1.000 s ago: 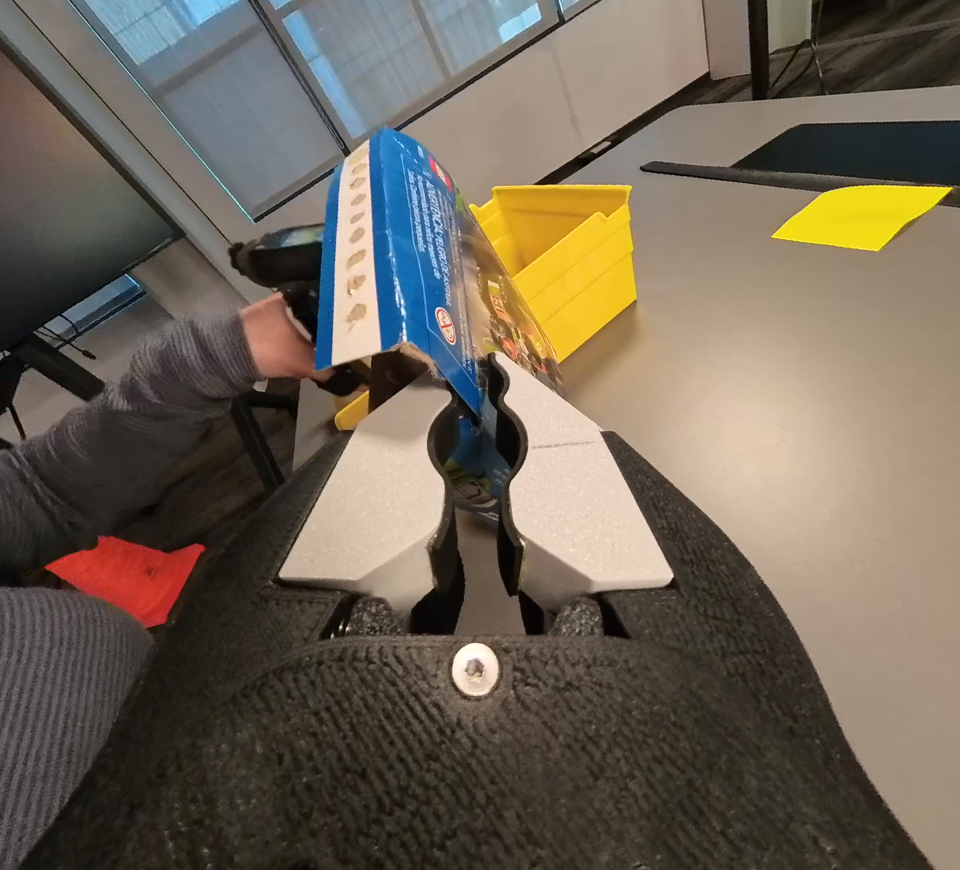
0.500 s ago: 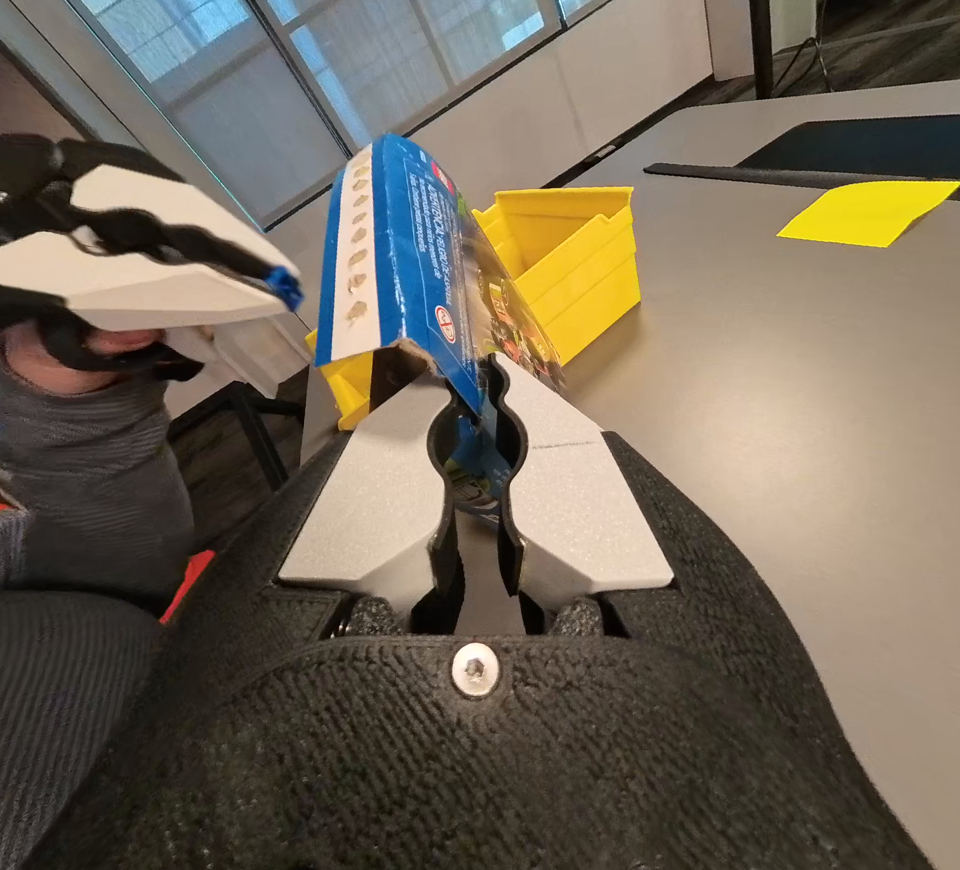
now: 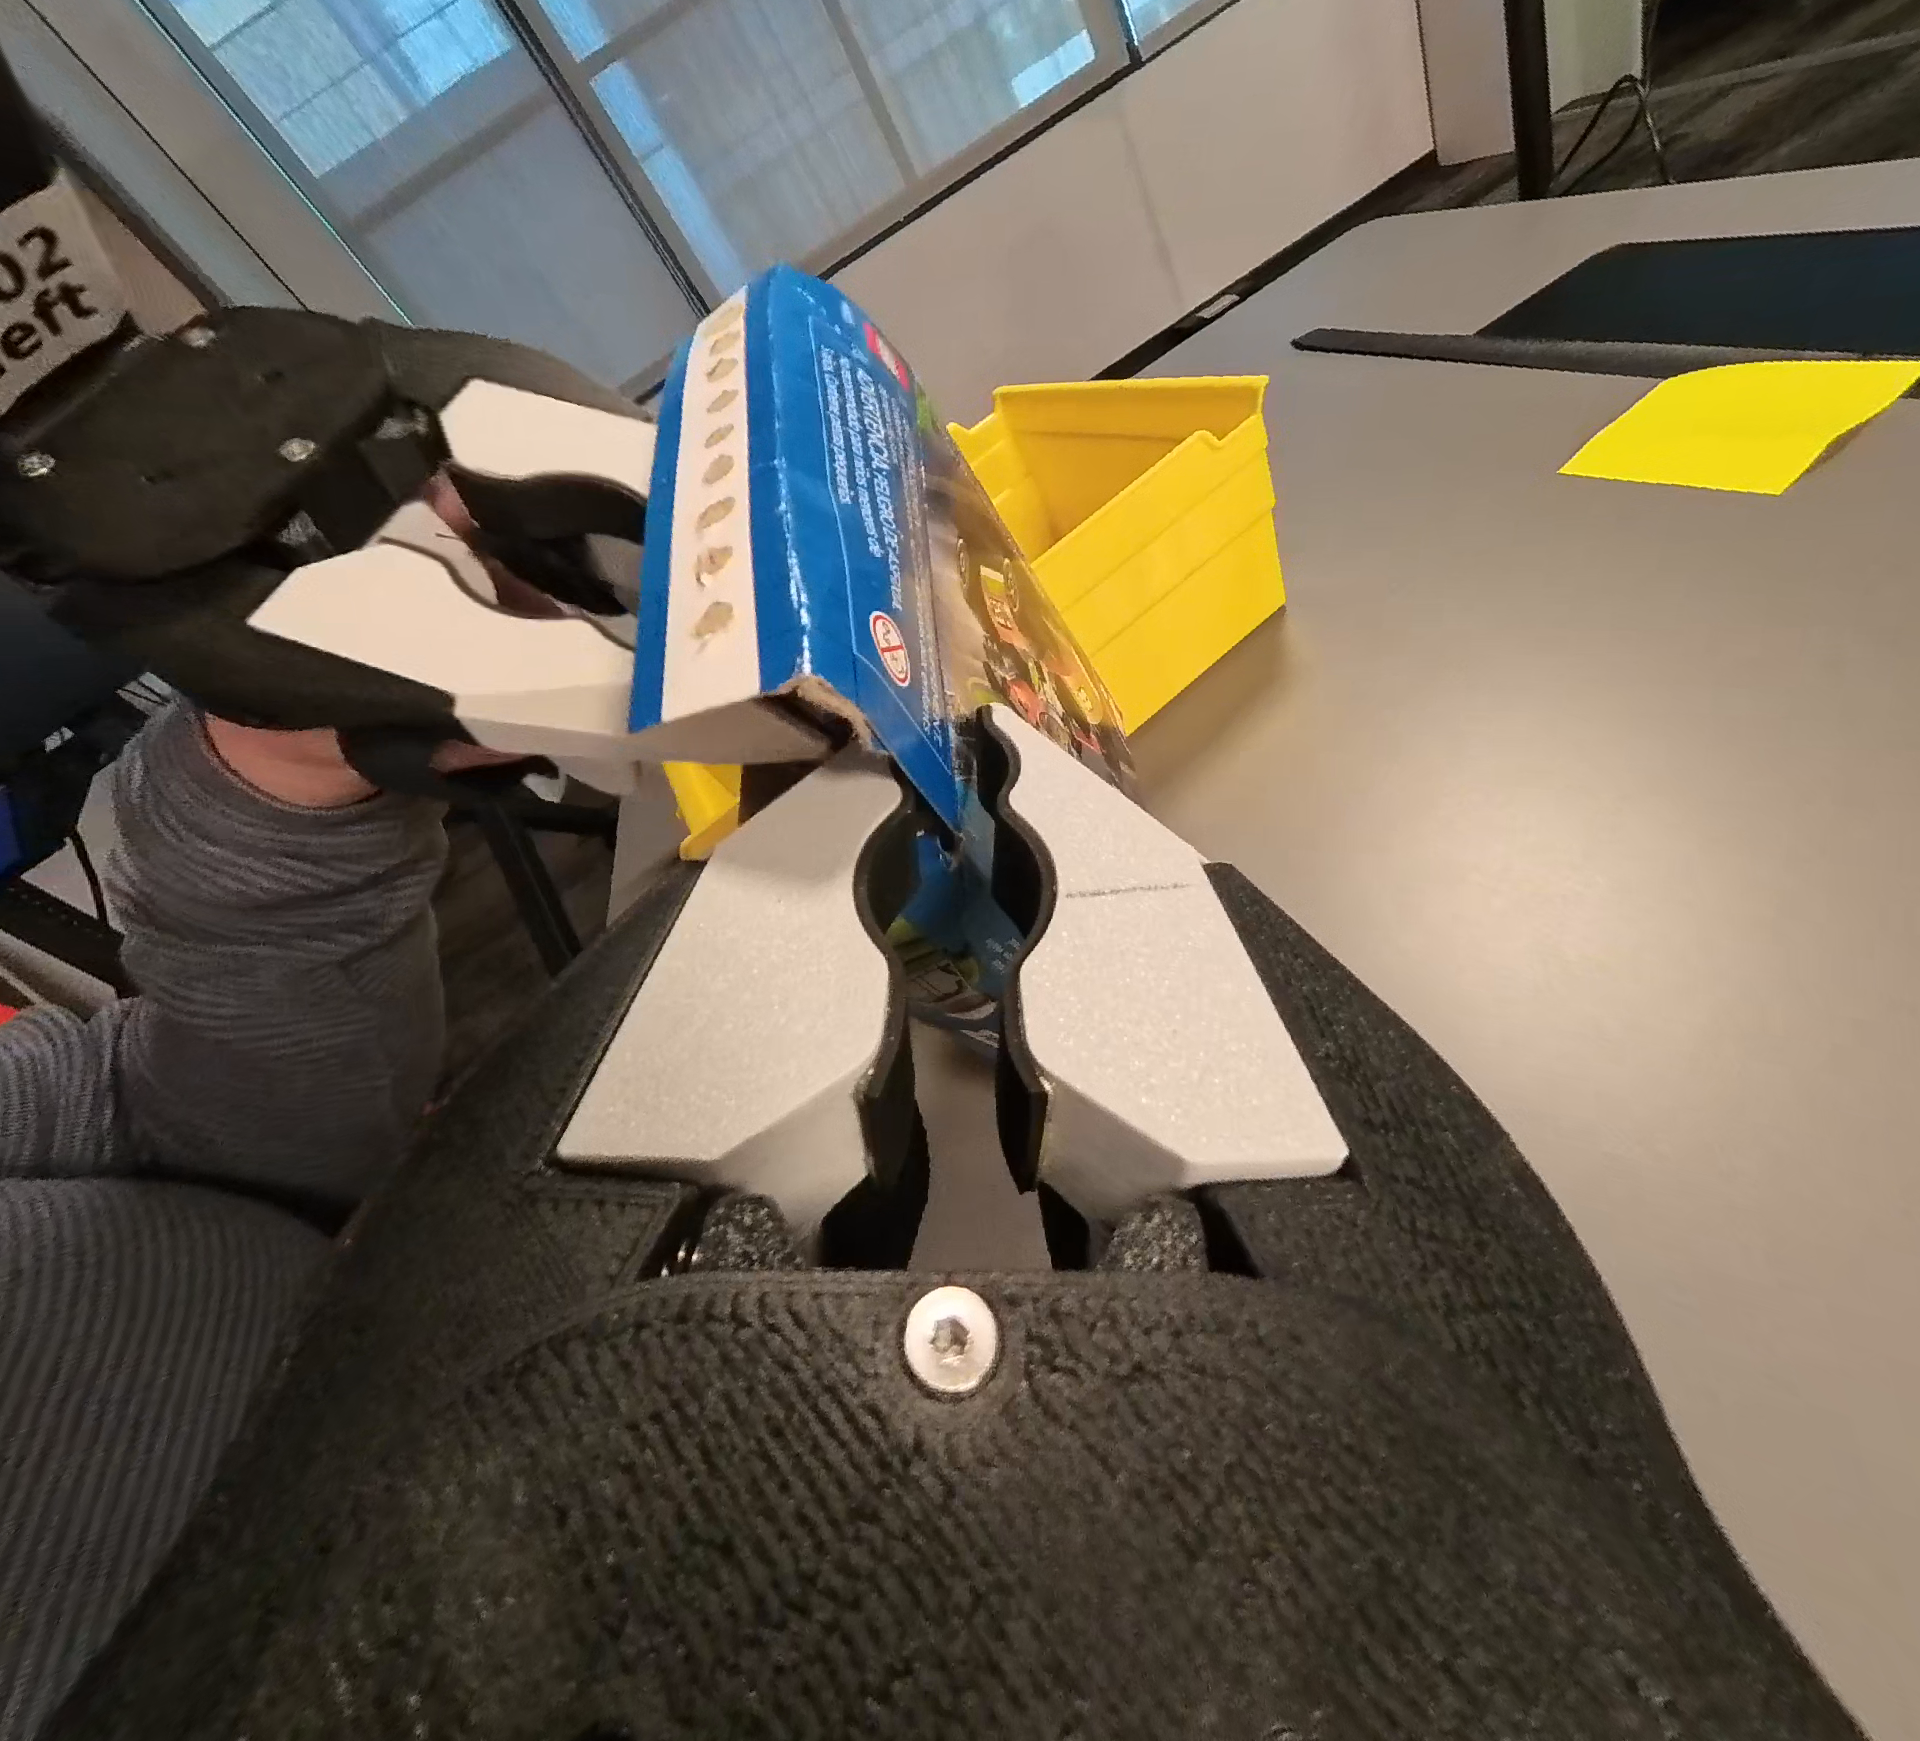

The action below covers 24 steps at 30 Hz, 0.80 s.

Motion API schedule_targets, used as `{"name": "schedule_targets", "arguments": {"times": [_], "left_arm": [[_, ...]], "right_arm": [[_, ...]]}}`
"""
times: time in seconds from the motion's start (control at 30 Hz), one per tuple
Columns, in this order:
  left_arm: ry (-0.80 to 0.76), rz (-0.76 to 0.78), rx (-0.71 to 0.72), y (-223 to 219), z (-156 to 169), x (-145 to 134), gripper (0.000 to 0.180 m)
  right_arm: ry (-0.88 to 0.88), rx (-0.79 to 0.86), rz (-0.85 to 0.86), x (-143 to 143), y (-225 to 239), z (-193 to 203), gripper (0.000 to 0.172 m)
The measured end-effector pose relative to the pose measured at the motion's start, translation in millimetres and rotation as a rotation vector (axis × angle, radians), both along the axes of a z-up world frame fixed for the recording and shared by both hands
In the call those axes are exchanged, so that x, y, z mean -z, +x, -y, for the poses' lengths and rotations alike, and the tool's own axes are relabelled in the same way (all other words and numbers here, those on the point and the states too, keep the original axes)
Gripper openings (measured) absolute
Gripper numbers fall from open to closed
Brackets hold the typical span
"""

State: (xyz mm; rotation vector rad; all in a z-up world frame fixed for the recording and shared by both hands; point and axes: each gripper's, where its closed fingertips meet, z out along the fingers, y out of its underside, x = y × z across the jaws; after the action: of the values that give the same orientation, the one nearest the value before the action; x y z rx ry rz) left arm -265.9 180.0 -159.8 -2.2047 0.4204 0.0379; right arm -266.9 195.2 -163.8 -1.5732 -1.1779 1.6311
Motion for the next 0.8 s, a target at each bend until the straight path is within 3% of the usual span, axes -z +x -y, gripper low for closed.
{"name": "schedule_targets", "arguments": {"times": [0.3,0.43,0.5,0.6,0.7,0.8], "left_arm": [[0.130,0.132,-0.061,-26,41,-40,0.031],[0.116,0.115,-0.248,-70,69,-36,0.026],[-0.004,0.145,-0.350,-94,89,-11,0.025],[-0.342,0.286,-0.455,-110,122,52,0.030],[-0.608,0.330,-0.460,-112,141,98,0.032],[-0.809,0.262,-0.441,-118,151,120,0.028]], "right_arm": [[0.005,-0.006,-0.002,0,-1,2,0.005],[0.019,-0.005,0.002,0,-1,3,0.005],[0.017,-0.006,0.002,0,-1,3,0.005],[0.013,-0.007,0.001,0,-2,3,0.005],[0.014,-0.006,0.001,0,-2,2,0.005],[0.010,-0.006,0.000,0,-2,1,0.005]]}}
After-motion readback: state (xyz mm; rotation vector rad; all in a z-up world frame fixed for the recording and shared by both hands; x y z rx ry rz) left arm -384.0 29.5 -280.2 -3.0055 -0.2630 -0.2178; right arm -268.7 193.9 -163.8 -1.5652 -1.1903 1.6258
